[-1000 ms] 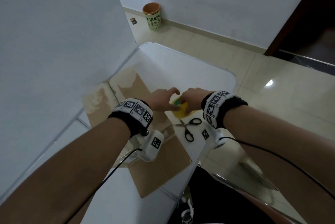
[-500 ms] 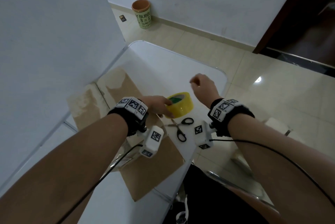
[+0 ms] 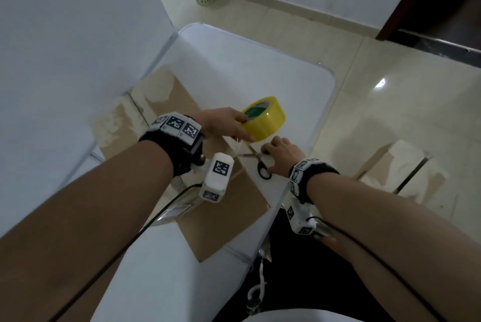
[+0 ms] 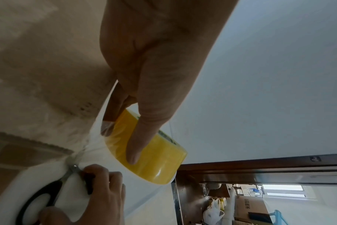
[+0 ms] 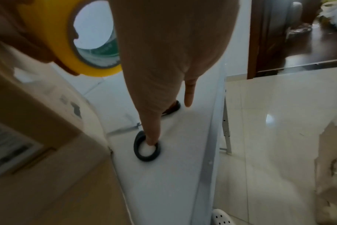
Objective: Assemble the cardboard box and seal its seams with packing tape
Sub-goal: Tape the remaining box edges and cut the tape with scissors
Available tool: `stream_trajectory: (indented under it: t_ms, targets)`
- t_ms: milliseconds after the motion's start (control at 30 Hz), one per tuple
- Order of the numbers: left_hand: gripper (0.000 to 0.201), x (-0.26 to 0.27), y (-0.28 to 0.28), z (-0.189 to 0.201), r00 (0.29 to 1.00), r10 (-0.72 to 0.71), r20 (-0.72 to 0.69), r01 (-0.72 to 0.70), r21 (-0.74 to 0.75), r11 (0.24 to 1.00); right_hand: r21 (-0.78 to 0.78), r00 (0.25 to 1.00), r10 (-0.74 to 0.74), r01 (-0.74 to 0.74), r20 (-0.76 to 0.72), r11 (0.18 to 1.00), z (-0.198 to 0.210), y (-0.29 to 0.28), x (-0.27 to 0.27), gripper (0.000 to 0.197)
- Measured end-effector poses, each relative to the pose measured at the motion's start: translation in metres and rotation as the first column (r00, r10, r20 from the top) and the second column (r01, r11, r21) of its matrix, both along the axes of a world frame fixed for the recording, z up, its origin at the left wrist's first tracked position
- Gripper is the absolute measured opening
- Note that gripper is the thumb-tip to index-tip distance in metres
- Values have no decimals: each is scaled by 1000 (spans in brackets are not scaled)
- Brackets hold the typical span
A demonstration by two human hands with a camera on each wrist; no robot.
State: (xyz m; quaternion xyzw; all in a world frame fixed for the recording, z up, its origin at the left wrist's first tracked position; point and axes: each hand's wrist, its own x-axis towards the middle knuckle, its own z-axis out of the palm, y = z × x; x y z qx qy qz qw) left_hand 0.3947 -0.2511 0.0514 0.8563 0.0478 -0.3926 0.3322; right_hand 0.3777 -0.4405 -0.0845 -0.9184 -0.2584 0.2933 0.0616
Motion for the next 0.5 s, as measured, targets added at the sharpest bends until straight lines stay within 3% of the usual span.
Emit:
stream_trajectory:
  t_ms: [167, 267, 400, 500]
  targets:
    - [42, 0, 1, 0, 1000, 30, -4, -30, -55, 998, -66, 990, -23, 33, 139, 997, 2, 4, -5, 31]
    - [38, -1, 2, 0, 998, 57, -7, -57, -76, 995, -93, 985, -42, 58, 167, 994, 5, 0, -8, 28]
    - [37, -1, 3, -1, 997, 72, -28, -75, -102, 992, -103, 989, -90, 102, 115, 990, 18, -4, -5, 29]
    - [37, -2, 3, -1, 996, 83, -15, -84, -105, 991, -106, 992, -129, 127, -14, 986, 25, -4, 1, 30]
